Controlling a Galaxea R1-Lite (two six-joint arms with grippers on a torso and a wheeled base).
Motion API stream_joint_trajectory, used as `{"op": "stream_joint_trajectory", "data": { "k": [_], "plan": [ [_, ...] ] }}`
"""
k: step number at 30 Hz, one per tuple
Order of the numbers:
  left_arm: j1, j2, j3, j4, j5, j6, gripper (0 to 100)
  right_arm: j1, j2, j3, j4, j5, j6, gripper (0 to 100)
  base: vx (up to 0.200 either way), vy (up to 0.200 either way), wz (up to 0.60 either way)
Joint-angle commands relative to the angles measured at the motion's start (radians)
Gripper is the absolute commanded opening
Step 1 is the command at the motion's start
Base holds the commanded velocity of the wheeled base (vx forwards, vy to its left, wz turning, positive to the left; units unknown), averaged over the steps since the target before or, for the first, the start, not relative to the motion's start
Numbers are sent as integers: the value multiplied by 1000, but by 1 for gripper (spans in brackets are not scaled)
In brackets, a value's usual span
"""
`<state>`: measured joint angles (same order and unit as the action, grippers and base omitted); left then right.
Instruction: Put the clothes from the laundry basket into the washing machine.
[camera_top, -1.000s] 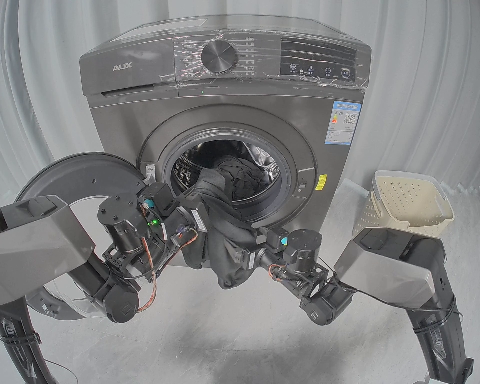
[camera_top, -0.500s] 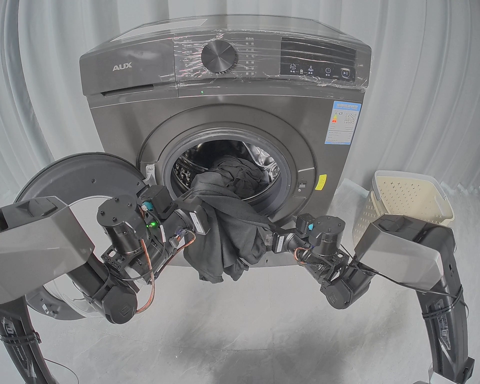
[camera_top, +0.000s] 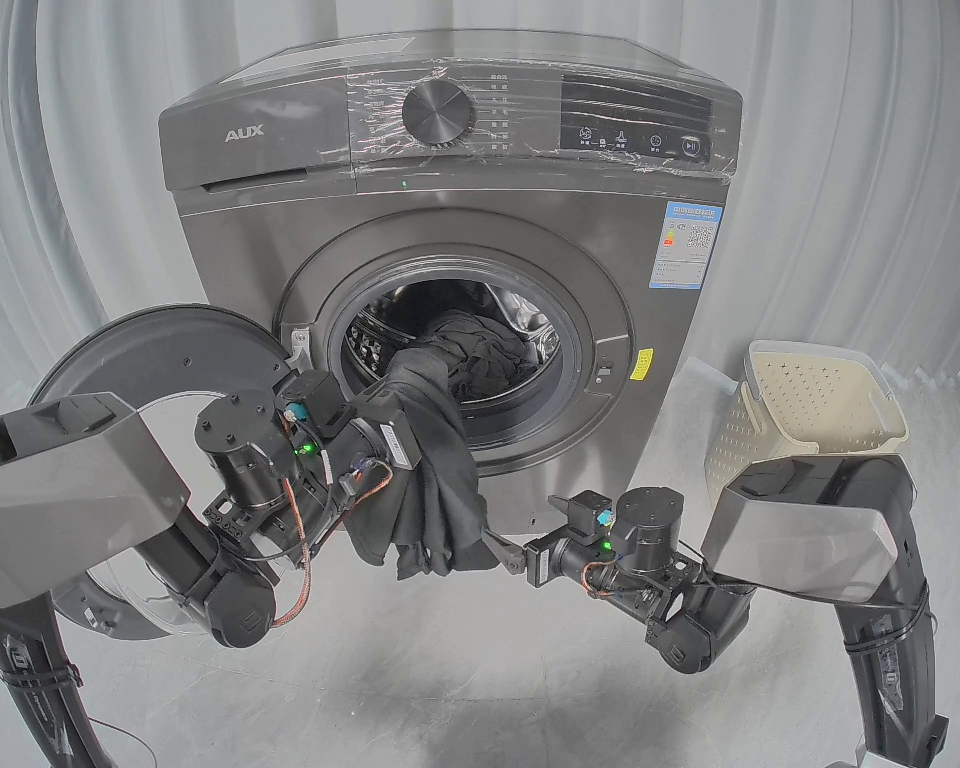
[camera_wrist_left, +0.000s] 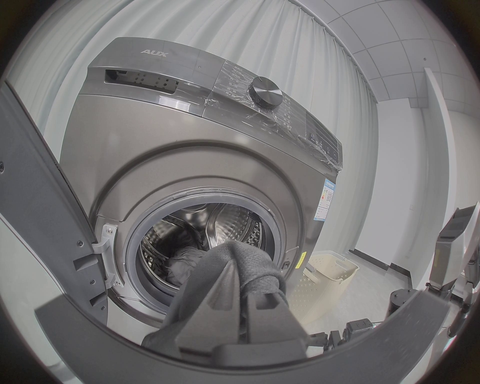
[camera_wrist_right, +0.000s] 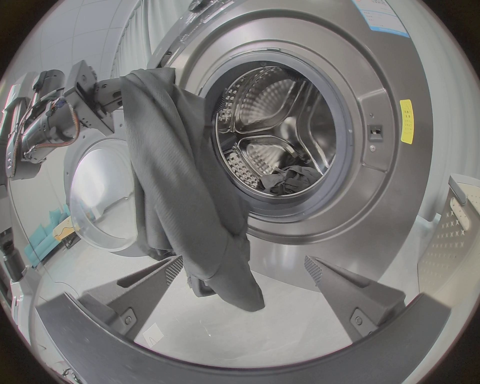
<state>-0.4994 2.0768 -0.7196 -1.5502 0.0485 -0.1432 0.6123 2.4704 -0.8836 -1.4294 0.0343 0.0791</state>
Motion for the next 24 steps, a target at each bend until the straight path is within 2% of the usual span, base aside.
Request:
{"op": "stream_joint_trajectory", "data": {
  "k": [1,10,24],
  "plan": [
    [1,2,-1,-1,1,-1,0,37,-10,6,-11,7,-1,100,0,0,0],
    [1,9,-6,-2,1,1,0,113,-8,5,-40,29,1,100,0,0,0],
    [-2,0,-26,-2,2,1,0,133,16,-37,-54,32,4,100,0,0,0]
  ]
}}
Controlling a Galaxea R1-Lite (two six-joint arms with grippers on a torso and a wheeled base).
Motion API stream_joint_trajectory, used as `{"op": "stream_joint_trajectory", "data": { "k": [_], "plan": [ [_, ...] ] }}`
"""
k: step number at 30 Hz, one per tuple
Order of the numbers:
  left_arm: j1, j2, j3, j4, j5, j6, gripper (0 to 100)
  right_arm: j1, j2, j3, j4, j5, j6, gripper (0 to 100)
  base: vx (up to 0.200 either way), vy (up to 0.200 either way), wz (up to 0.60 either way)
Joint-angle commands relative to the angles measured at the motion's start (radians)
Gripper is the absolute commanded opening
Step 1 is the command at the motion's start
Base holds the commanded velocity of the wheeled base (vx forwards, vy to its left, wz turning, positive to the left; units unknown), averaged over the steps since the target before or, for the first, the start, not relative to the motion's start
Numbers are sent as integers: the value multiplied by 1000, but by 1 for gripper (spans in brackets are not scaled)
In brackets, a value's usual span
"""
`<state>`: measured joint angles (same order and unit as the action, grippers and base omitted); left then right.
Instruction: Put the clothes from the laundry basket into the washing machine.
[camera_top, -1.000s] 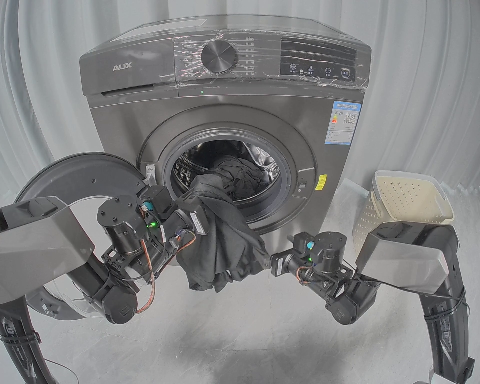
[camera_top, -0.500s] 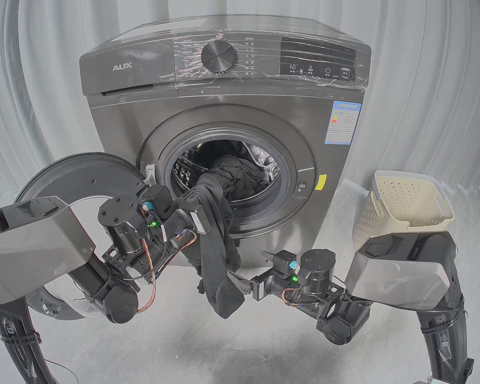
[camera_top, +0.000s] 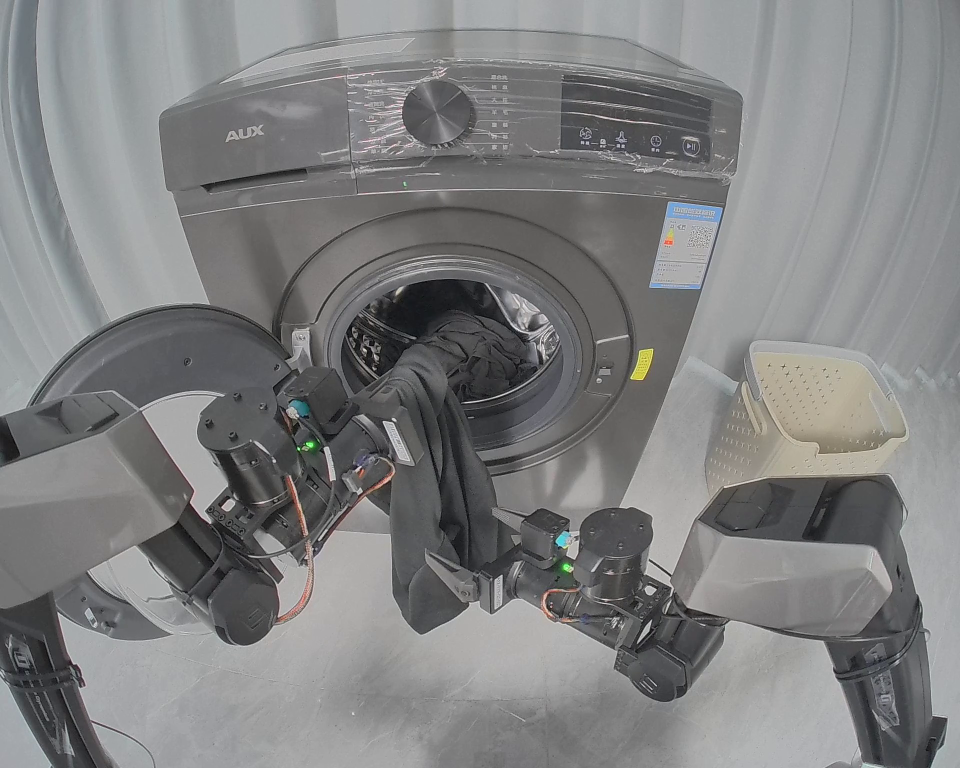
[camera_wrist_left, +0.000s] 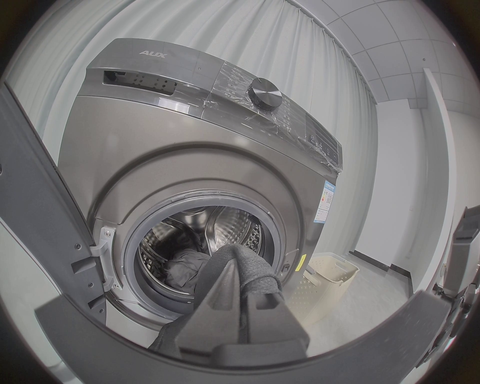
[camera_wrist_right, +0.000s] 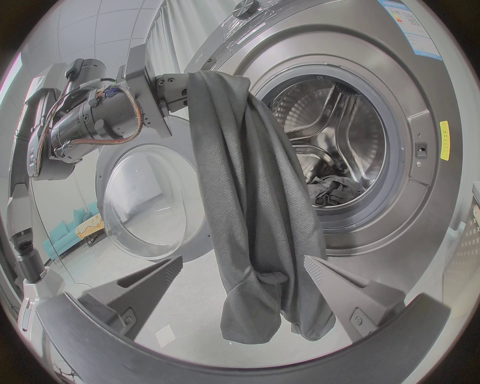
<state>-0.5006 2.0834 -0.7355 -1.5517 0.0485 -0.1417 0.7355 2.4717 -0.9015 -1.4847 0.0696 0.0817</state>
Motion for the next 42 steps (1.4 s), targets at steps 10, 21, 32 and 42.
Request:
{"op": "stream_joint_trajectory", "data": {
  "k": [10,21,32,42],
  "plan": [
    [-3,-13,-31,-1,13,-9,0,2,102,-116,20,-5,9,100,0,0,0],
    [-16,-22,-47,-1,14,-50,0,-5,190,-229,47,-10,15,100,0,0,0],
    [-16,-29,-30,-1,11,-75,0,-13,193,-252,23,-25,16,0,0,0,0],
    [34,18,-10,1,-1,-67,100,2,1,52,-68,-17,61,0,0,0,0]
  ]
}}
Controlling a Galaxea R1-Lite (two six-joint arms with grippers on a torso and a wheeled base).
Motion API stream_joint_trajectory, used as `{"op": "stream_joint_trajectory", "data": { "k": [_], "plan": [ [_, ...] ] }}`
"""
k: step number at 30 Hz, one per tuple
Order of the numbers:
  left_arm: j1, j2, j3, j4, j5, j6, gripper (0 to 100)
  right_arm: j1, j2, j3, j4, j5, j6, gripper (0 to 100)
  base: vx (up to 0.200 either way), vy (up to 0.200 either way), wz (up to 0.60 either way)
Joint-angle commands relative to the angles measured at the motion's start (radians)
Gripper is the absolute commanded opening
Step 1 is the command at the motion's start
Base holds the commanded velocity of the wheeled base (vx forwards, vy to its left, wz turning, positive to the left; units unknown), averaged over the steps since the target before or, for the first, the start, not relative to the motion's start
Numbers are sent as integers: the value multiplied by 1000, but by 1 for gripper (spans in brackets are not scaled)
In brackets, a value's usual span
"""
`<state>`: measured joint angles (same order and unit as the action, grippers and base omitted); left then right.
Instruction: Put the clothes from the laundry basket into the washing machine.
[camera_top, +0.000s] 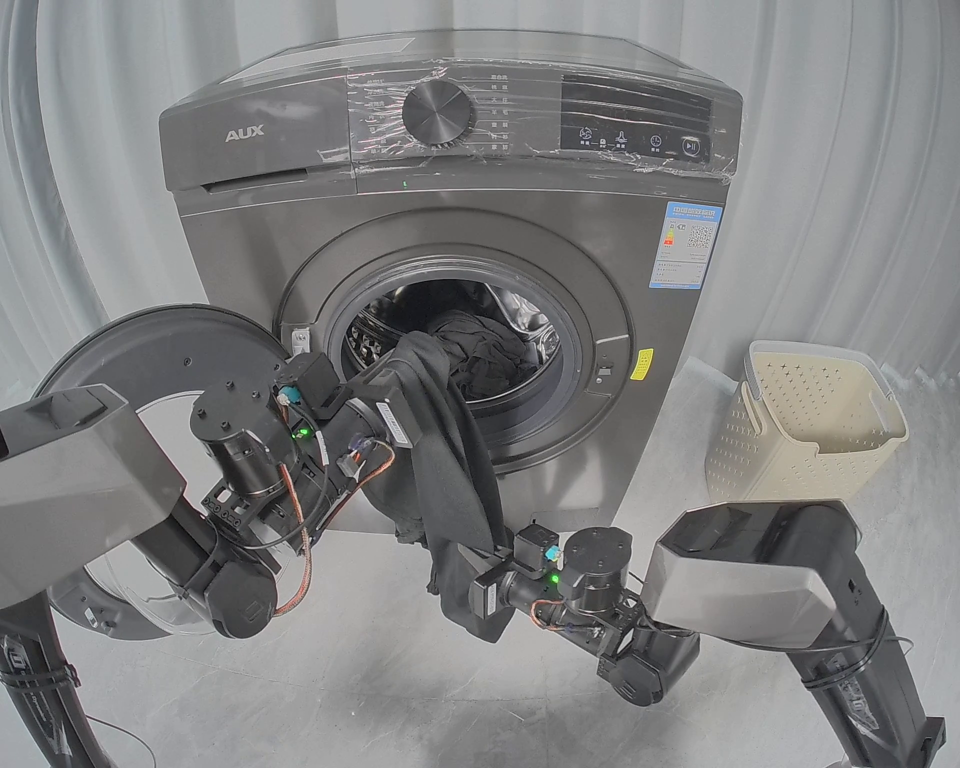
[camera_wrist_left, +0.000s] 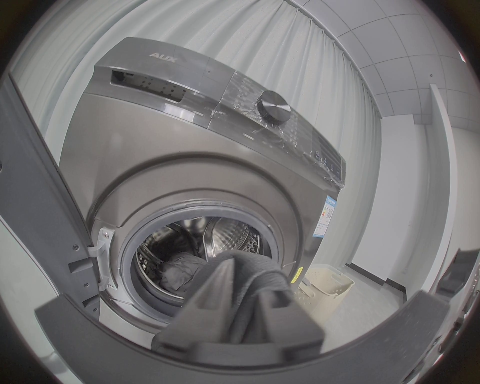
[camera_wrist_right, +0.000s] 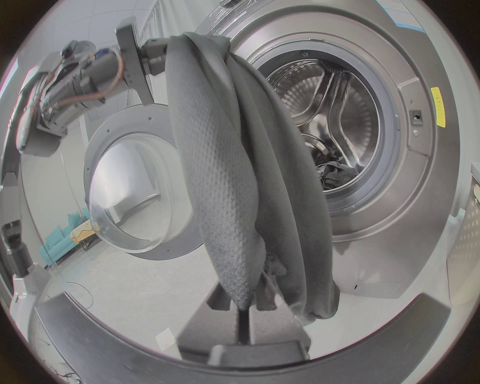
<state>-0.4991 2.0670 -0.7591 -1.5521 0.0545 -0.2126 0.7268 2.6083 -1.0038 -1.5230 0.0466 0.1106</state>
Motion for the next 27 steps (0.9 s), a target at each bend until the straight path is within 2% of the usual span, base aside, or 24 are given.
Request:
{"op": "stream_joint_trajectory", "data": {
  "k": [1,5,6,10,17,21,23,24,27],
  "plan": [
    [39,42,14,1,-10,1,100,13,-159,182,-29,7,43,0,0,0,0],
    [50,90,32,1,-13,9,100,13,-226,246,-29,21,78,0,0,0,0],
    [50,110,38,0,-13,15,100,13,-255,258,-29,35,106,0,0,0,0],
    [45,128,52,-2,-13,58,100,13,-313,266,-26,47,158,0,0,0,0],
    [44,127,80,-2,-21,74,100,13,-341,257,-19,47,176,0,0,0,0],
    [42,125,138,-3,-67,121,100,11,-349,251,-16,47,178,0,0,0,0],
    [42,125,141,-3,-70,122,100,11,-349,249,-14,45,178,0,0,0,0],
    [40,119,201,-3,-131,153,100,-4,-344,214,-19,36,179,0,0,0,0],
    [50,116,279,-3,-173,205,100,-27,-340,203,-17,35,181,0,0,0,0]
  ]
}}
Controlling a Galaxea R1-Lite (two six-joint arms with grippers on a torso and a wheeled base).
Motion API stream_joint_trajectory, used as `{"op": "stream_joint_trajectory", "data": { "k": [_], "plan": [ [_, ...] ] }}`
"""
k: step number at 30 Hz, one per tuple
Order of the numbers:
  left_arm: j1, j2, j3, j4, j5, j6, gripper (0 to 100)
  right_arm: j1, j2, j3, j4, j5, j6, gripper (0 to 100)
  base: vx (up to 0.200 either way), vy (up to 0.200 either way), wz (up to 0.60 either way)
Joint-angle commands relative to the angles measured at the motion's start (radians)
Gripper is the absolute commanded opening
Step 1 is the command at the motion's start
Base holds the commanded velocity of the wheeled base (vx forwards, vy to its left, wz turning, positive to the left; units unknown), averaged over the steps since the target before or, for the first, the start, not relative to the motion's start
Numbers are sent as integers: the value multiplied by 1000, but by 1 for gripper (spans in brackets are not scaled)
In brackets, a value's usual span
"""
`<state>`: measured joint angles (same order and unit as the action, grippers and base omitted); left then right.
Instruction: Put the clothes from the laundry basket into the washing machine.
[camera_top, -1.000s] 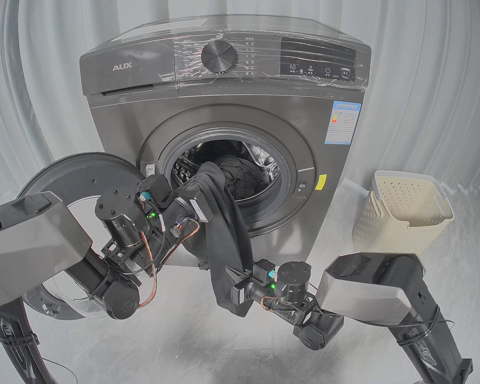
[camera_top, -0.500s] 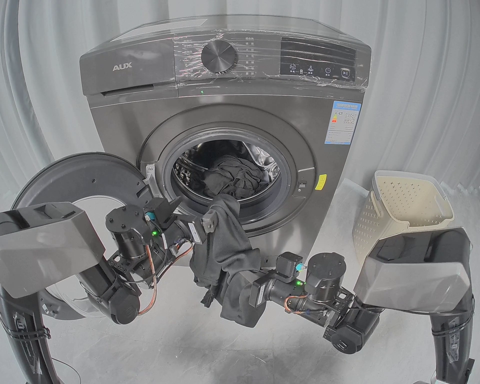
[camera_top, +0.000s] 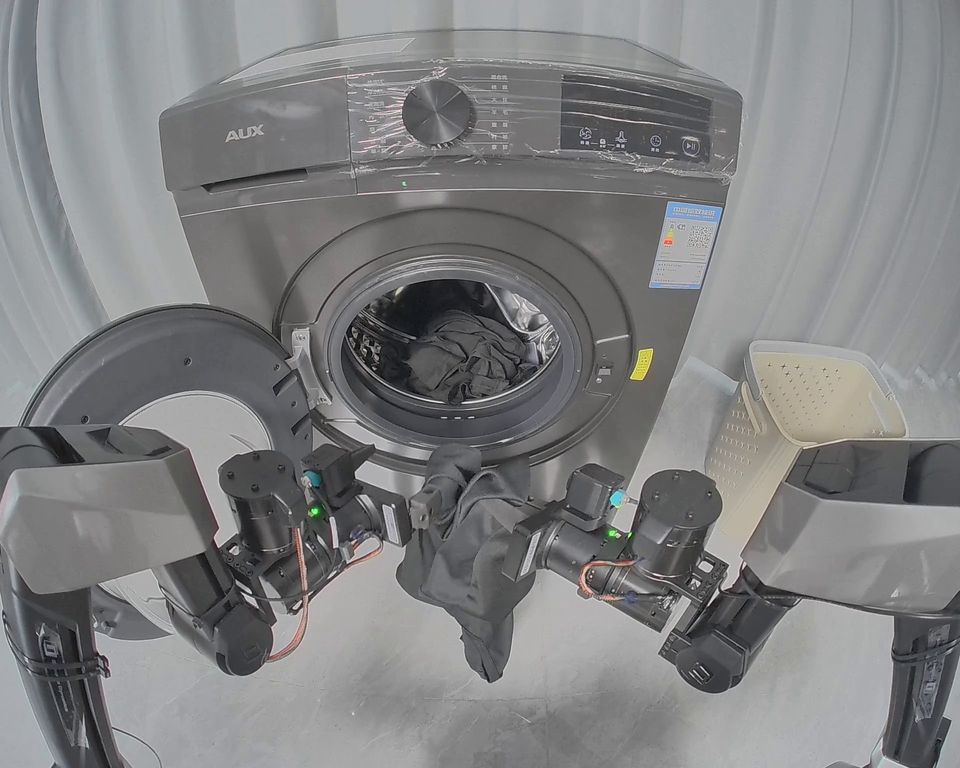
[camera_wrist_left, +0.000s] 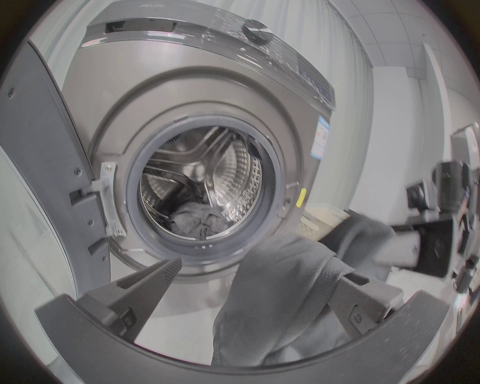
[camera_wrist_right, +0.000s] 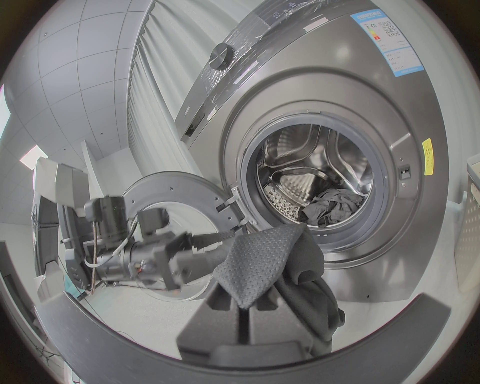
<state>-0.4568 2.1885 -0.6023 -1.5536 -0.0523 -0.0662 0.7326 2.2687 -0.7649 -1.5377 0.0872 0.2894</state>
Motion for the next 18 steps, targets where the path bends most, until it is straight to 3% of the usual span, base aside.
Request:
{"op": "stream_joint_trajectory", "data": {
  "k": [1,2,5,10,18],
  "plan": [
    [7,-6,122,-2,-66,59,100,-33,0,-36,-2,-6,2,0,0,0,0],
    [20,2,173,-2,-93,109,100,-53,-1,-40,-1,-7,2,0,0,0,0],
    [32,7,202,0,-115,143,100,-71,0,-45,2,-11,2,0,0,0,0],
    [41,7,204,0,-129,146,100,-93,2,-45,-1,-23,2,0,0,0,0],
    [43,-1,170,-2,-119,146,100,-71,-8,-62,33,-29,4,0,0,0,0]
  ]
}}
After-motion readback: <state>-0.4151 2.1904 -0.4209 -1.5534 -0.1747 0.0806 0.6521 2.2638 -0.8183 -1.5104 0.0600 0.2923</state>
